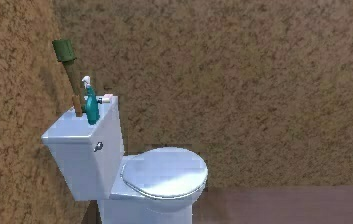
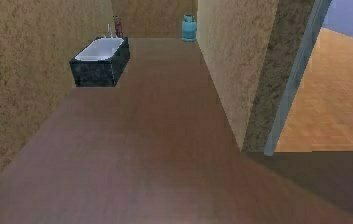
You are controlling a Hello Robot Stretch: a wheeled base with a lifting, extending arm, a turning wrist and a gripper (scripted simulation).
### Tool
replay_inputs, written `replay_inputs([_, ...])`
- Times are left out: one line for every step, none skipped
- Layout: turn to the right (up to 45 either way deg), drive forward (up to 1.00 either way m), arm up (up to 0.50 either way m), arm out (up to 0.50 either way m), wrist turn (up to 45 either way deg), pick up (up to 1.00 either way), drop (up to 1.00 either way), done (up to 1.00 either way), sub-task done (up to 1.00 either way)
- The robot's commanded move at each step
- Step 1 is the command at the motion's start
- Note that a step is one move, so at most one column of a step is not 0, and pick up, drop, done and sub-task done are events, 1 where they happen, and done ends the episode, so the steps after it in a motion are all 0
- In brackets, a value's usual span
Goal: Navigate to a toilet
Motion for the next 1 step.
replay_inputs([0.0, 0.0, 0.0, 0.0, 0.0, 0.0, 0.0, 1.0, 0.0])
